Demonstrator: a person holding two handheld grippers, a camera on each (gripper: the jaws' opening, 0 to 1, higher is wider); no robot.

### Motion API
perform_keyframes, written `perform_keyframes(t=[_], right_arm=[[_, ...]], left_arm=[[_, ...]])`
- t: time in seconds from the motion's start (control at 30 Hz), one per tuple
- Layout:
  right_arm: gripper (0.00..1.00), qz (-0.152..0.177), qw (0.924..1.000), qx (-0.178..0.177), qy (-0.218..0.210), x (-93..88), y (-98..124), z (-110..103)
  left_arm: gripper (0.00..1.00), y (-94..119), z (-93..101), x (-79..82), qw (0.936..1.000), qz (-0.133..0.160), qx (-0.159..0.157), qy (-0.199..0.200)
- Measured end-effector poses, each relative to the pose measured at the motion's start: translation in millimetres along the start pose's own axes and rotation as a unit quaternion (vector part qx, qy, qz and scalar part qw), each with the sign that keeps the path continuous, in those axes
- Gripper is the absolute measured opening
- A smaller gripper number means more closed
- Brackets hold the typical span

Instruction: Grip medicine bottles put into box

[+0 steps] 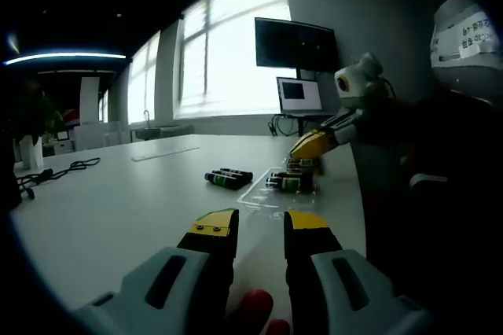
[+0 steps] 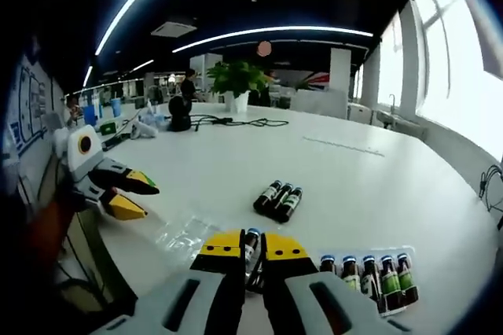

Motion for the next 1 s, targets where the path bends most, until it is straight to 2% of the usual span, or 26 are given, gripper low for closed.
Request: perform_keyframes(t=[0.37,0.7,1.0], right_arm=[[0.04,-0.001,1.0,0.003,0.003,-0.7,3,1],[0.04,0.007,0.9997,-0.016,-0.014,4.0,2,8],[0.04,0.003,0.9994,-0.033,-0.007,15.3,-3,20]], left_arm=[[0.17,0,0.3,0.3,1.0,0.001,0.0,0.001],[0.17,-1,0.3,0.3,1.0,0.0,0.0,0.0],[0.17,0,-0.3,0.1,1.0,0.0,0.0,0.0]])
Point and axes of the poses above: the point that each gripper's makers call its tool centre point, and the gripper's own axes: y roughly backward along the fingers, z roughly to its right, x roughly out of its top, the point moved 8 cm from there along y, roughly backward along the fingers, and after that the axes turned 7 degrees about -y, right-handed, at the moved point
